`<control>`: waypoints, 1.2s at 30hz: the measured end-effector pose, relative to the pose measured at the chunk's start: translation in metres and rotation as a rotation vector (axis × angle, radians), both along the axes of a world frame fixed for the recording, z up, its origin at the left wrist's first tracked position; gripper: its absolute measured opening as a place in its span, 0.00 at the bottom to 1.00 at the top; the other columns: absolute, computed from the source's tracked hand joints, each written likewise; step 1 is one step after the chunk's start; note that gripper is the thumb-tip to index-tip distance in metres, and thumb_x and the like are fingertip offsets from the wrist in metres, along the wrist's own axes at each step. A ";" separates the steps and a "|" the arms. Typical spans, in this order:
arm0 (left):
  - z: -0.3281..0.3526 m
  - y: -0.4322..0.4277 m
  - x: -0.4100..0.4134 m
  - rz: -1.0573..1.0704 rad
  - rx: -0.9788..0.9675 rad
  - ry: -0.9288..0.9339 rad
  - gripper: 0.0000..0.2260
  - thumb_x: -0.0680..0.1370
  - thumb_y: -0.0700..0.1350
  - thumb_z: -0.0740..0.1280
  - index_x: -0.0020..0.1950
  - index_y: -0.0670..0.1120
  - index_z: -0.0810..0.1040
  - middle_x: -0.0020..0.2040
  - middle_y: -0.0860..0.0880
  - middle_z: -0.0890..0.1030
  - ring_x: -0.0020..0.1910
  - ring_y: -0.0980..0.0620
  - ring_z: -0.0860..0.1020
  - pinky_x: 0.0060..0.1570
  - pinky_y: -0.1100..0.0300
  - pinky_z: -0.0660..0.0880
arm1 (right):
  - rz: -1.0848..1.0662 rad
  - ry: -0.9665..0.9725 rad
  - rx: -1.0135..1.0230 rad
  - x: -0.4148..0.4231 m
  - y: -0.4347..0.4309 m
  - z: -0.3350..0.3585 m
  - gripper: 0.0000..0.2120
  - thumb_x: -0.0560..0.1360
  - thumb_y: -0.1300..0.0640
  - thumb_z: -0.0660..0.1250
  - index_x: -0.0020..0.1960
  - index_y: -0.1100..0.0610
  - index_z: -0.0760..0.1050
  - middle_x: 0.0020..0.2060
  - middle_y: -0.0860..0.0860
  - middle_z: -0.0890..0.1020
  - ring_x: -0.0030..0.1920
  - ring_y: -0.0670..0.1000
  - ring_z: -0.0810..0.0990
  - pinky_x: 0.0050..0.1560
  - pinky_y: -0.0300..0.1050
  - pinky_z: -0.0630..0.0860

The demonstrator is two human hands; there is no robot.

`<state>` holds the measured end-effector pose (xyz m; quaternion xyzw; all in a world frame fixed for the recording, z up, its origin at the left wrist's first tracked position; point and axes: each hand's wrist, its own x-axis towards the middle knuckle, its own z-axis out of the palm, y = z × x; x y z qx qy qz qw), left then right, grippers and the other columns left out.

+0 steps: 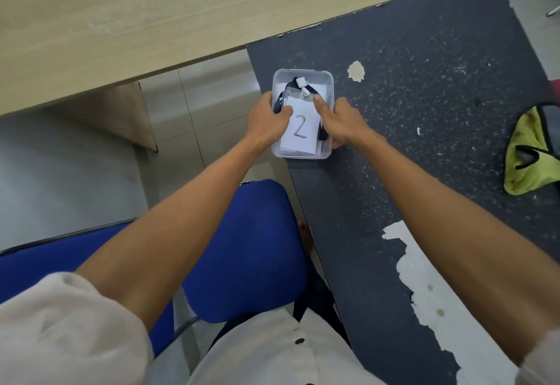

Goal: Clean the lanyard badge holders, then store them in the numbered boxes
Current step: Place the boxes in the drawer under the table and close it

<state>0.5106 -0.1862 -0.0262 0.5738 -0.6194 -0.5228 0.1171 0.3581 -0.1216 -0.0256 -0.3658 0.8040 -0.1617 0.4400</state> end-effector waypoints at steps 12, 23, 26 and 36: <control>0.020 0.041 0.055 -0.014 0.008 0.054 0.10 0.77 0.48 0.63 0.56 0.51 0.66 0.46 0.54 0.75 0.51 0.48 0.78 0.54 0.48 0.77 | -0.170 -0.001 -0.075 0.059 0.046 0.017 0.23 0.79 0.36 0.46 0.48 0.55 0.64 0.40 0.49 0.73 0.39 0.49 0.73 0.47 0.54 0.76; 0.031 0.113 0.099 -0.105 0.010 0.047 0.16 0.77 0.47 0.63 0.63 0.46 0.67 0.50 0.52 0.75 0.46 0.52 0.74 0.37 0.63 0.68 | -0.401 -0.040 -0.179 0.123 0.123 0.028 0.27 0.81 0.40 0.43 0.59 0.60 0.67 0.49 0.51 0.72 0.49 0.50 0.72 0.48 0.45 0.64; 0.031 0.129 0.108 -0.142 0.012 0.048 0.16 0.77 0.47 0.63 0.63 0.45 0.67 0.50 0.51 0.75 0.47 0.51 0.74 0.43 0.60 0.70 | -0.440 -0.027 -0.185 0.132 0.145 0.026 0.27 0.82 0.41 0.43 0.61 0.61 0.67 0.51 0.51 0.72 0.50 0.50 0.71 0.50 0.45 0.64; 0.030 0.178 0.128 -0.246 0.043 0.032 0.15 0.77 0.47 0.62 0.63 0.46 0.67 0.53 0.50 0.76 0.48 0.52 0.75 0.36 0.64 0.70 | -0.548 0.007 -0.168 0.152 0.207 0.022 0.24 0.82 0.43 0.44 0.55 0.60 0.69 0.51 0.53 0.73 0.50 0.51 0.72 0.49 0.46 0.64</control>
